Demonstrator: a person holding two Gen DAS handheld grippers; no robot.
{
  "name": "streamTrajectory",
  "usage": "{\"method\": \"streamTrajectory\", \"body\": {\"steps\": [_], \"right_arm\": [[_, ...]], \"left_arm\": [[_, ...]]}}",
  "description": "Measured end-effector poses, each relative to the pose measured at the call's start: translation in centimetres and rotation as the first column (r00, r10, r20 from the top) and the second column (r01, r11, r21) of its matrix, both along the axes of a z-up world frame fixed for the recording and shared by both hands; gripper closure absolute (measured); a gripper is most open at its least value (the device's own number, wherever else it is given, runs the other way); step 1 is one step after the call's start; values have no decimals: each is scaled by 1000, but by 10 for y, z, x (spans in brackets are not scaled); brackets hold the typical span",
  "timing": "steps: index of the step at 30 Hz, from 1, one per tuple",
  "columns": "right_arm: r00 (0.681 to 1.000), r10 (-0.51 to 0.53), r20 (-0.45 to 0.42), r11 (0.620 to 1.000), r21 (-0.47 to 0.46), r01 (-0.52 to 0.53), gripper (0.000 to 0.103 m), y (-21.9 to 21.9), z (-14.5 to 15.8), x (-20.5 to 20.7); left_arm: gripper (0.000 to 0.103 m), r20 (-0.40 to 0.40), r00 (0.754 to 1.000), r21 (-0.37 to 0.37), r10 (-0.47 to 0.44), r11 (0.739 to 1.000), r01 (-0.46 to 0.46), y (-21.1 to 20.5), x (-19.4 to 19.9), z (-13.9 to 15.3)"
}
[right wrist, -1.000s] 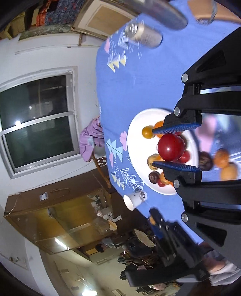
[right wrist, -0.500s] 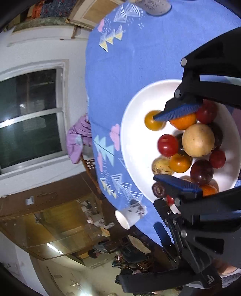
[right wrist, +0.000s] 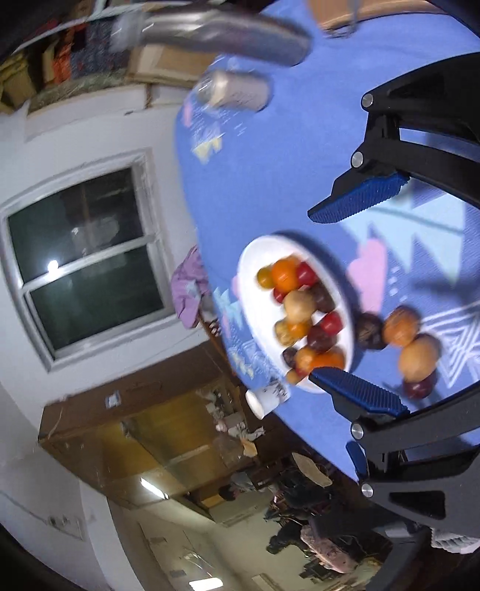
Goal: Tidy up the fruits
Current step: 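Move both open tools back over the remaining fruits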
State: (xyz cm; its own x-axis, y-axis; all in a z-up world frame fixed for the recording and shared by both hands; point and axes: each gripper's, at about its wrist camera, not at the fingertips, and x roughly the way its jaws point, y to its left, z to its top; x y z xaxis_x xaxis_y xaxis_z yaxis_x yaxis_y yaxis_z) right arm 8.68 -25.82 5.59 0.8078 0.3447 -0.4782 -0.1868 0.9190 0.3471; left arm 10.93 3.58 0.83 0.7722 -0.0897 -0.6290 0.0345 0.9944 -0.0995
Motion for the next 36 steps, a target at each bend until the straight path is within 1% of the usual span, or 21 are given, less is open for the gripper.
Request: {"method": "streamTrajectory", "body": {"steps": [1,3,5,8,10,13,16,18,20,21,22,24,25,28,29,32,35,36], "right_arm": [[1000,-2,-21,1000,25,3,22,-5,-4,0],[999,0,-38,997,81,3,22,-13,-8,1],[1000,-11,-29,997,70,13,22,-14,-7,3],[1000,-1,-19,999,47,2,22,-10,-7,-1],[1000,5,-19,998,56,-3,22,-11,-6,0],[1000,5,-12,998,62,-4,21,-13,-4,-2],[1000,2,-15,998,68,-1,19,-14,-3,-1],[1000,3,-16,998,69,-2,19,-14,-3,-2],[1000,4,-15,998,66,-3,19,-14,-3,-2],[1000,3,-16,998,63,-2,19,-13,-3,-2],[1000,2,-18,998,64,-1,18,-14,-3,-2],[1000,1,-23,998,66,0,18,-14,-4,-1],[1000,0,-25,998,67,1,18,-14,-5,-1],[1000,5,-22,998,69,-4,18,-14,-3,-2],[1000,7,-19,998,68,-6,18,-14,-3,-3],[1000,11,-17,998,63,-10,18,-12,-2,-3],[1000,12,-19,998,63,-11,18,-12,-2,-2],[1000,11,-18,998,63,-10,18,-12,-2,-2]], "left_arm": [[15,3,1000,15,-23,1000,23,-7,-11,-3],[15,2,998,47,-62,997,61,-19,-21,-5],[14,-6,995,99,-99,990,99,-33,-28,-9],[14,-38,990,154,-132,979,137,-49,-27,-15],[11,-50,987,156,-151,975,157,-52,-26,-17],[11,-58,982,147,-179,972,185,-53,-24,-17],[11,-67,977,162,-201,964,209,-58,-24,-18],[11,-92,975,165,-204,962,217,-60,-21,-22],[9,-126,972,154,-199,964,218,-58,-16,-26],[8,-130,973,142,-191,968,209,-54,-16,-26],[8,-118,978,139,-171,972,187,-48,-16,-24],[8,-72,993,148,-89,984,99,-33,-20,-17],[9,-60,997,144,-50,988,59,-23,-21,-15],[9,-65,998,78,0,997,5,-2,-21,-13],[9,-59,998,67,11,998,-7,2,-21,-12],[9,-47,999,45,8,999,-6,5,-22,-10],[11,-63,997,89,-33,995,39,-9,-19,-14],[16,-70,996,107,-51,993,58,-15,-18,-16]]}}
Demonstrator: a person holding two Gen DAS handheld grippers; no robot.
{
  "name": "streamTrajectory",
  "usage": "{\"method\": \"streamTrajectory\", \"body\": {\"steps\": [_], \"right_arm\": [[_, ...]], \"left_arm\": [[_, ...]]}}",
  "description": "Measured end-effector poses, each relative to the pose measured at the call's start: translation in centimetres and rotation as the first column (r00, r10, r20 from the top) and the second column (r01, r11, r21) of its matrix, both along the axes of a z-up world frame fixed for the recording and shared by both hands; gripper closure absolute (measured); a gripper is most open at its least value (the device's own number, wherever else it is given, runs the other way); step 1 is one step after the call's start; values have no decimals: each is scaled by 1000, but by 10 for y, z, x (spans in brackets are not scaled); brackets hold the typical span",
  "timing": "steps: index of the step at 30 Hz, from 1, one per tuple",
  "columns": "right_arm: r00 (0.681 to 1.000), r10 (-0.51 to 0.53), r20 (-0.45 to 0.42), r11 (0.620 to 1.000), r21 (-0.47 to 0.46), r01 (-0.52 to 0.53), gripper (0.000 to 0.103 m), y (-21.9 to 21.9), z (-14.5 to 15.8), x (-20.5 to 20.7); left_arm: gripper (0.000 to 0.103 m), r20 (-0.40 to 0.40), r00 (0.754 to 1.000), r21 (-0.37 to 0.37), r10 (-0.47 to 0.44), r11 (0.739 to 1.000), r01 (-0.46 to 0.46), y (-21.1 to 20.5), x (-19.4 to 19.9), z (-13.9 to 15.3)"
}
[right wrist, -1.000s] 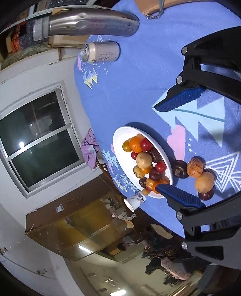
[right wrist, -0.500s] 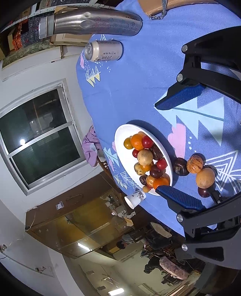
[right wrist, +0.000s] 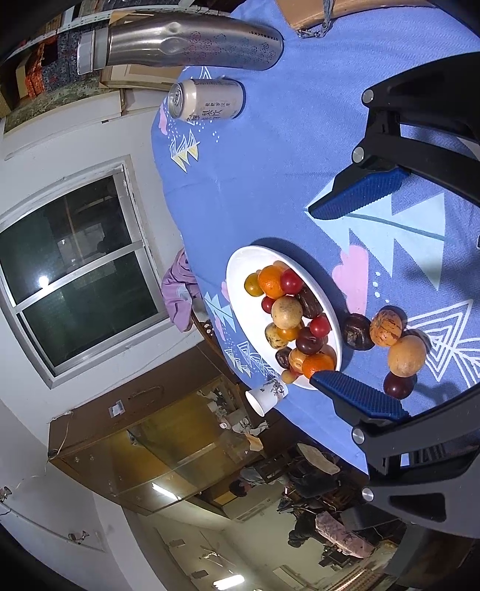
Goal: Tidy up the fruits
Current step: 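Move both open tools back over the remaining fruits, then grasp a red plum with the left tool while the right grasps a brown pear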
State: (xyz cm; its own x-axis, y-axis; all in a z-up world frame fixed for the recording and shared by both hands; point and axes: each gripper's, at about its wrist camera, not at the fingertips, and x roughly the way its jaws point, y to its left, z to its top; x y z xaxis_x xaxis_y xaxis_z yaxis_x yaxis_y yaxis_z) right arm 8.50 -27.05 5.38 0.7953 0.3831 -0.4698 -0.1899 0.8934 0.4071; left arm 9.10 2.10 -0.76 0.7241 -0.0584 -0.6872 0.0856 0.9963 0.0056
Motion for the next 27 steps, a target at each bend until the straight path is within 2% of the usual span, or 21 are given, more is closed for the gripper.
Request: {"method": "streamTrajectory", "body": {"steps": [4,7,12,14,16,18,27], "right_arm": [[1000,2,-2,1000,0,-2,18,0,0,0],[1000,4,-5,1000,-3,-4,18,1,-1,1],[1000,4,-2,1000,-1,-4,18,1,-1,1],[1000,4,-2,1000,-3,-4,18,1,-1,1],[1000,7,0,1000,-2,-7,18,2,0,1],[1000,10,1,1000,-3,-10,18,2,0,0],[1000,18,-6,1000,-6,-18,18,5,0,-1]], "left_arm": [[18,26,998,45,-60,997,59,-18,-4,2],[18,39,991,43,-124,992,123,-29,-9,3],[18,0,978,84,-210,974,210,-49,-10,-4],[24,-36,972,71,-232,970,234,-52,-7,-9],[38,-64,963,39,-260,964,263,-54,-5,-12],[43,-91,959,39,-270,961,274,-57,-1,-17],[45,-103,953,-19,-286,958,285,-56,6,-18]]}}
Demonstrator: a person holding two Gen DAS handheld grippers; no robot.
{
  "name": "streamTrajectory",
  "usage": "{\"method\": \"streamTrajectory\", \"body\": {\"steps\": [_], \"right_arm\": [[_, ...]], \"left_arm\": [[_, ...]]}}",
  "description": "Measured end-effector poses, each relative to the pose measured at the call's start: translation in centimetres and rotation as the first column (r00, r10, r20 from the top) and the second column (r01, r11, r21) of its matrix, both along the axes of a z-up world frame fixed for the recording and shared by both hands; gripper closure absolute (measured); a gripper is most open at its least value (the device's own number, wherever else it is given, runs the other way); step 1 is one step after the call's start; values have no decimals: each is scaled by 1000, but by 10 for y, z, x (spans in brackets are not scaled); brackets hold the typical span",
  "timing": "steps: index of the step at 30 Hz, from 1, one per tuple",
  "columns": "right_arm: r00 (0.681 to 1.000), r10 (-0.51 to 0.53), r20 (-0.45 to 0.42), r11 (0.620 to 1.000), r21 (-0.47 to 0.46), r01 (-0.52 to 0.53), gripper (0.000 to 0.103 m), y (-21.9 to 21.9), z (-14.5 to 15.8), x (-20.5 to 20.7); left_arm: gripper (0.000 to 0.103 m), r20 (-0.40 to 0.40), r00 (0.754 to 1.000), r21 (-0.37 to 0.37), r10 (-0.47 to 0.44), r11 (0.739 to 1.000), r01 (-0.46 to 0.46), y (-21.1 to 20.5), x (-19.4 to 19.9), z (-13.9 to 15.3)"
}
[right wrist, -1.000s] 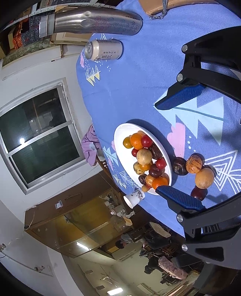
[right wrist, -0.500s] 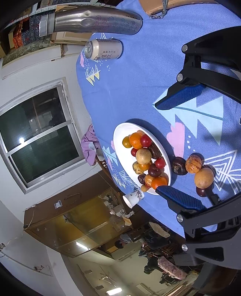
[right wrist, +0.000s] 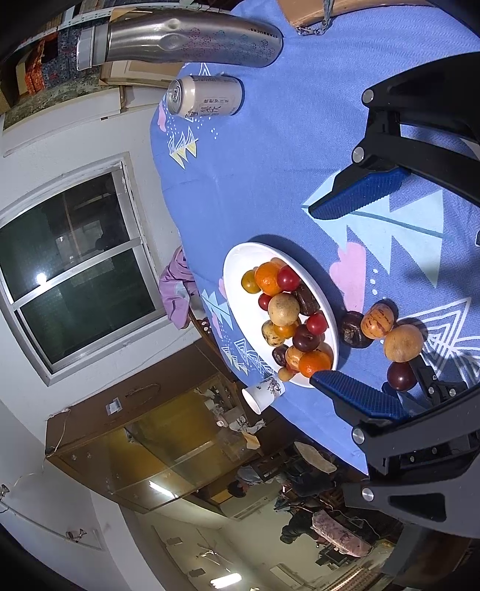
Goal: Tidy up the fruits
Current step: 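Grasp a red plum with the left tool while the right grasps a brown pear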
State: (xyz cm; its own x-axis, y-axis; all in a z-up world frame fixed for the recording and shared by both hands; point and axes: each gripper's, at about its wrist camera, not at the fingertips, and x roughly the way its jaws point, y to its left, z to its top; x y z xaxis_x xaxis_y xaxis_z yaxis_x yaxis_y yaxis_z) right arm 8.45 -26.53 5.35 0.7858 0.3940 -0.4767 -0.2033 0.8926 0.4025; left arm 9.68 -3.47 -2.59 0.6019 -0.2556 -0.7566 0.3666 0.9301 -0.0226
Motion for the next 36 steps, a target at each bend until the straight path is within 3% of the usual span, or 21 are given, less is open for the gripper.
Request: {"method": "streamTrajectory", "body": {"steps": [2,3,8,12,15,16,19,27,31,36], "right_arm": [[1000,7,-2,1000,-6,-7,18,2,-1,0],[1000,10,-3,1000,-10,-10,18,2,-1,1],[998,48,-31,998,-30,-49,18,9,-5,3],[992,108,-70,992,-64,-112,19,25,-13,4],[978,171,-120,979,-94,-182,21,44,-24,5],[969,199,-145,971,-106,-216,27,52,-29,5],[941,262,-216,950,-115,-291,47,69,-42,6],[941,198,-274,952,-176,-251,48,74,-60,11],[943,171,-287,936,-251,-246,48,83,-70,11],[944,169,-284,925,-286,-252,60,89,-76,11]], "left_arm": [[54,-22,1000,-47,-9,999,8,4,2,-1],[65,-31,999,-61,-14,998,12,3,3,-1],[67,-21,1000,-97,13,995,-15,12,0,3],[67,41,983,-108,177,979,-172,45,-4,14],[67,13,959,-132,281,952,-277,68,3,13],[67,3,957,-140,291,947,-288,71,5,12],[67,-6,955,-148,296,944,-293,74,6,11],[67,-2,961,-153,275,950,-272,73,5,10],[67,1,964,-154,267,952,-264,71,4,10],[67,-7,964,-155,267,952,-265,71,5,9]]}}
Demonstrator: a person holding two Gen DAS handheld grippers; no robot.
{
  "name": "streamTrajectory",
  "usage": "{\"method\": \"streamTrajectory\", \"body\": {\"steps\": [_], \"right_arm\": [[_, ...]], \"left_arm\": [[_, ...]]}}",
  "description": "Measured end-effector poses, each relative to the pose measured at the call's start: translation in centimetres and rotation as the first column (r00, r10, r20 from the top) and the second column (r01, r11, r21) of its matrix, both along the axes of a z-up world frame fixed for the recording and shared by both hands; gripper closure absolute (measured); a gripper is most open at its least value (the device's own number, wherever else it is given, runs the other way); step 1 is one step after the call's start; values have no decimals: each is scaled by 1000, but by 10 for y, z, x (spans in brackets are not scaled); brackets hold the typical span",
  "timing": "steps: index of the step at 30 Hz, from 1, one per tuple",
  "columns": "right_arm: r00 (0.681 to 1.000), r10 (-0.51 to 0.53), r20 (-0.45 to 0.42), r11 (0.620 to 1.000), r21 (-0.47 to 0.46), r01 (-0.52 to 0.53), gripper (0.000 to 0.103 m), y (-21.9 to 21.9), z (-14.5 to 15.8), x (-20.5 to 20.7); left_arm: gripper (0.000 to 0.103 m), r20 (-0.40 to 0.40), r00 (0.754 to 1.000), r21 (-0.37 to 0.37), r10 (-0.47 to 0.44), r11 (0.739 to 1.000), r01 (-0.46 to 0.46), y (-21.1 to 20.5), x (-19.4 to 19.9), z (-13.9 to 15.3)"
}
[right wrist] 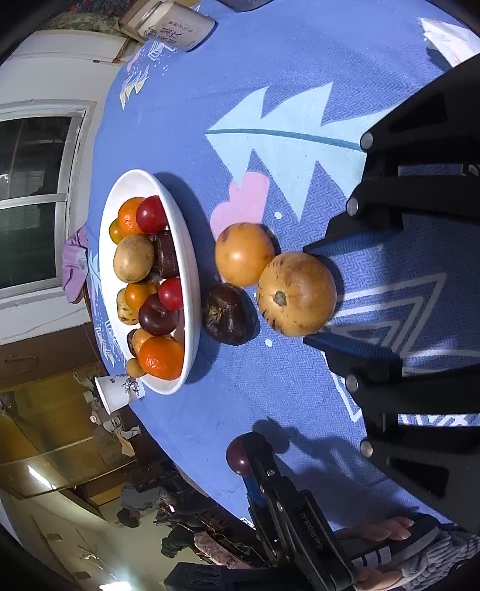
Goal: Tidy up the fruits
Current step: 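Grasp a red plum with the left tool while the right grasps a brown pear, then place the plum on the plate with the left tool while the right places the pear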
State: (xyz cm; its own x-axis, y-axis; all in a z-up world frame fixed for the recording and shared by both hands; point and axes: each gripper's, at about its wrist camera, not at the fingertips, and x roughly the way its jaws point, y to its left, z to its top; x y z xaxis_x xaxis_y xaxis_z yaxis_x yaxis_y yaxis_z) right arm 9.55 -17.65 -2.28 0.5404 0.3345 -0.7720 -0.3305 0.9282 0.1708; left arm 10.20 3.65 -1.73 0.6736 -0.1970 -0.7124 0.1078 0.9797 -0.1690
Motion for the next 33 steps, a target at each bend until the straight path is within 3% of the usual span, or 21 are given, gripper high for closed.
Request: {"method": "streamTrajectory", "body": {"steps": [7,15,18,20,22,26,33], "right_arm": [[1000,-6,15,1000,20,6,53,2,1,3],[1000,-2,-3,997,77,3,59,-5,2,5],[997,-24,76,989,148,12,59,-19,29,-1],[988,-73,135,984,173,49,59,-29,52,2],[978,-117,172,978,192,83,59,-37,75,16],[970,-174,172,966,220,135,59,-36,96,67],[979,-146,140,983,132,128,59,1,65,147]], "left_arm": [[67,-14,1000,0,-4,1000,4,-1,1,-3],[67,-21,1000,-13,2,1000,-2,1,4,-4],[67,-13,1000,-39,4,999,-4,1,11,8],[67,7,1000,-2,-4,1000,4,-6,25,25],[67,51,999,51,7,999,-10,-12,44,45],[67,81,995,26,57,998,-59,-16,94,64],[67,25,993,-26,113,993,-113,-13,160,37]]}}
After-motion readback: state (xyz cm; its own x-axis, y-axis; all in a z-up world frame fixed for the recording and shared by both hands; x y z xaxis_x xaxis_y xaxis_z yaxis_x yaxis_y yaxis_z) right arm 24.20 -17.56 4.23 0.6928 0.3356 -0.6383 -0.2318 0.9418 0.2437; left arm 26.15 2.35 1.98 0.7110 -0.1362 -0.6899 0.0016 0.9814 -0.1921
